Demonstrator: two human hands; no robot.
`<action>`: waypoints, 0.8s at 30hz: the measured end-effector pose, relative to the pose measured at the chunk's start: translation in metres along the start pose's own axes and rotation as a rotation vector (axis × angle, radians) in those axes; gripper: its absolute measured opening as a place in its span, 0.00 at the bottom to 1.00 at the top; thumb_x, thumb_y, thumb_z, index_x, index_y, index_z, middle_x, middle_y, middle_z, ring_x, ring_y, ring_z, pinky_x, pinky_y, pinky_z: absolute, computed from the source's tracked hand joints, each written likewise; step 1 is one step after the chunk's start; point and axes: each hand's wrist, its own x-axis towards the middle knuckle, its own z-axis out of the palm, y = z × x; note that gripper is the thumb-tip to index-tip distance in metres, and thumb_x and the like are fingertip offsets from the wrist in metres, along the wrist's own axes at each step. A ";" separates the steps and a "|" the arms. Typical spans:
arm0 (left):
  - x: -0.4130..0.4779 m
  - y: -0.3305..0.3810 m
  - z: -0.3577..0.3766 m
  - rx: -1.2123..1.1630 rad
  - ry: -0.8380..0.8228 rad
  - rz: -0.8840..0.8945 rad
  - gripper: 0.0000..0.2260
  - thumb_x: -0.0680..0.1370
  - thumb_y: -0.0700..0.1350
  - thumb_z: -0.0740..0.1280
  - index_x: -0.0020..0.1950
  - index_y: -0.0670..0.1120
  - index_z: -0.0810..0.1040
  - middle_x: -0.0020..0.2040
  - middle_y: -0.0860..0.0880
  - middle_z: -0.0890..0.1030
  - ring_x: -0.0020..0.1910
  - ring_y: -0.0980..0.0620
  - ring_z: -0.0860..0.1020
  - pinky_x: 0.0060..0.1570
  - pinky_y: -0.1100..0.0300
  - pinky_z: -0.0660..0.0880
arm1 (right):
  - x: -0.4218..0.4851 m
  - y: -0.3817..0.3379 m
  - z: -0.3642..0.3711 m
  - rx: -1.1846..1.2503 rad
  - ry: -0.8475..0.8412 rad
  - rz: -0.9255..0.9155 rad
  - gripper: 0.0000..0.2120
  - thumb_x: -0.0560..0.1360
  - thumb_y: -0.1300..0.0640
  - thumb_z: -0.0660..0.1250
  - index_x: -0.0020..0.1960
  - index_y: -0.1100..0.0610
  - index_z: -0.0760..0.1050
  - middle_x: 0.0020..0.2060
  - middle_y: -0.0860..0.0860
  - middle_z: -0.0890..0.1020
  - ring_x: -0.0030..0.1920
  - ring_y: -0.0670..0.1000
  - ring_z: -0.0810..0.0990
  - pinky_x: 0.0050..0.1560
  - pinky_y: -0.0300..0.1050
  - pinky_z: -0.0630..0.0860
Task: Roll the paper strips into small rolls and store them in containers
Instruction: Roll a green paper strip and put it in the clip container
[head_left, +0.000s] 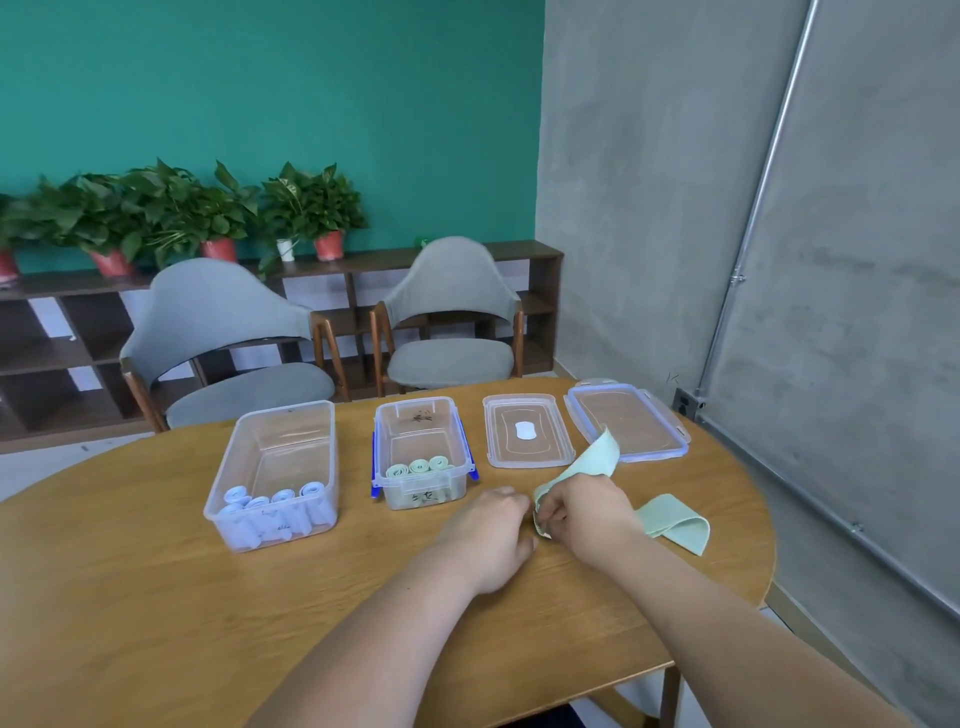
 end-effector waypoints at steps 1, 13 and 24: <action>-0.002 -0.003 -0.001 -0.006 -0.003 -0.007 0.15 0.82 0.54 0.67 0.64 0.47 0.77 0.60 0.49 0.77 0.63 0.46 0.75 0.62 0.49 0.75 | -0.001 -0.003 -0.003 0.044 0.007 -0.009 0.12 0.72 0.60 0.69 0.40 0.44 0.85 0.40 0.42 0.85 0.45 0.45 0.83 0.48 0.43 0.81; -0.010 -0.020 -0.050 -0.380 0.151 -0.121 0.17 0.80 0.54 0.70 0.70 0.56 0.77 0.58 0.59 0.81 0.58 0.55 0.79 0.61 0.51 0.78 | -0.013 -0.043 -0.100 0.468 0.191 -0.097 0.05 0.73 0.61 0.69 0.43 0.53 0.83 0.33 0.49 0.86 0.34 0.49 0.87 0.44 0.50 0.85; -0.035 -0.025 -0.122 -0.891 0.356 -0.118 0.11 0.79 0.49 0.75 0.61 0.53 0.83 0.54 0.55 0.86 0.55 0.57 0.83 0.61 0.57 0.80 | -0.032 -0.104 -0.120 0.713 0.176 -0.209 0.08 0.73 0.64 0.69 0.48 0.56 0.84 0.35 0.54 0.87 0.40 0.55 0.88 0.49 0.55 0.86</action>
